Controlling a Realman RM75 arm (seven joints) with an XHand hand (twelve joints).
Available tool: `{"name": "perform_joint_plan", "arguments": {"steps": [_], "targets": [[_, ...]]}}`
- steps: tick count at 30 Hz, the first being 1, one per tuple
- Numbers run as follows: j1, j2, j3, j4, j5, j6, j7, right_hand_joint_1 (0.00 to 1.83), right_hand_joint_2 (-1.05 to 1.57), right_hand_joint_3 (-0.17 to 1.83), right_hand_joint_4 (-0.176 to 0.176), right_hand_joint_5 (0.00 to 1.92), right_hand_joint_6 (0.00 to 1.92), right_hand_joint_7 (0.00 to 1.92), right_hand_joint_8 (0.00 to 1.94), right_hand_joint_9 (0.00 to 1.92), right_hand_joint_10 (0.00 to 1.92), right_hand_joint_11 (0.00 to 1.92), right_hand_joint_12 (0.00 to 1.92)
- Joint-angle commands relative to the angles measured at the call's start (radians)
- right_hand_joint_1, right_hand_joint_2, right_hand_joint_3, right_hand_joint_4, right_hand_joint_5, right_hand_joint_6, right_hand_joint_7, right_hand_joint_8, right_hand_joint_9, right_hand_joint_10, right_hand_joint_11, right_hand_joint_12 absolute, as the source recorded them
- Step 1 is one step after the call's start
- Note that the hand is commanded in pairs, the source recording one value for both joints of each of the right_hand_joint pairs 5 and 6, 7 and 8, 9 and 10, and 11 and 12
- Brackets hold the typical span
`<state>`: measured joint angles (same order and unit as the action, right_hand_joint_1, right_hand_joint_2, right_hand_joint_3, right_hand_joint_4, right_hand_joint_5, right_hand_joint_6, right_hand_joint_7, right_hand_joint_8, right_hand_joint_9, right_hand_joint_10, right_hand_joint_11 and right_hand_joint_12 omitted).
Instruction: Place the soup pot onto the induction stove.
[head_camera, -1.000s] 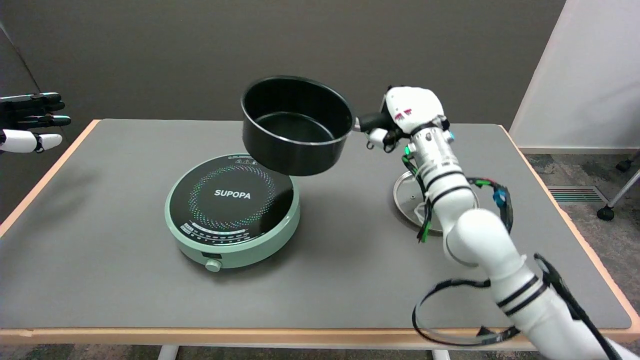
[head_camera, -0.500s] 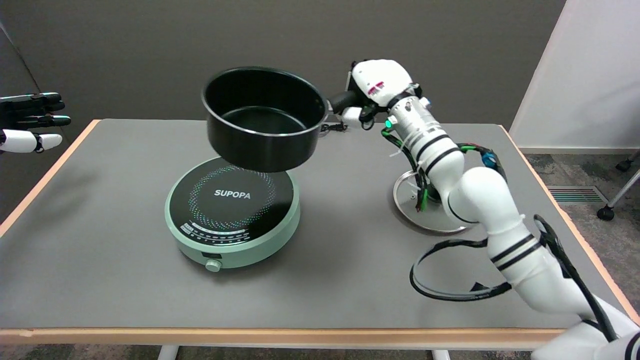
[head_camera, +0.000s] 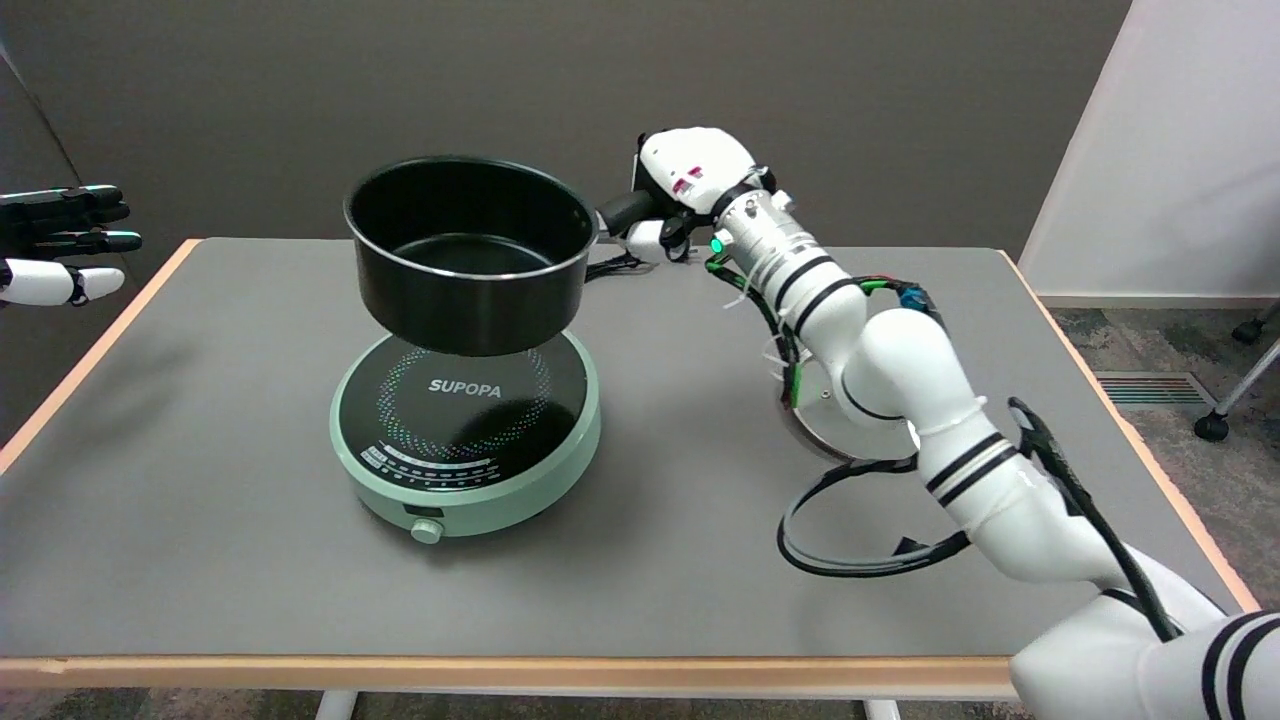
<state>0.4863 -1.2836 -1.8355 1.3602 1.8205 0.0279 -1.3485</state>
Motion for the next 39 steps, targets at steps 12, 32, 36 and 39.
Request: {"name": "perform_joint_plan", "arguments": {"steps": [12, 32, 36, 39], "targets": [[-0.017, -0.277, -0.252, -0.07, -0.231, 0.716, -0.167, 0.95, 1.39, 0.5, -0.039, 1.92, 1.92, 1.92, 1.92, 1.92, 1.92, 1.92, 1.92], [-0.046, -0.438, -0.361, -0.041, -0.325, 0.832, -0.318, 0.95, 1.38, 0.52, -0.041, 1.92, 1.92, 1.92, 1.92, 1.92, 1.92, 1.92, 1.92], [-0.053, -0.418, -0.35, -0.013, -0.283, 0.832, -0.331, 0.96, 1.37, 0.52, -0.044, 1.92, 1.92, 1.92, 1.92, 1.92, 1.92, 1.92, 1.92], [-0.067, -0.403, -0.337, -0.002, -0.258, 0.839, -0.331, 0.96, 1.37, 0.53, -0.044, 1.92, 1.92, 1.92, 1.92, 1.92, 1.92, 1.92, 1.92]]}}
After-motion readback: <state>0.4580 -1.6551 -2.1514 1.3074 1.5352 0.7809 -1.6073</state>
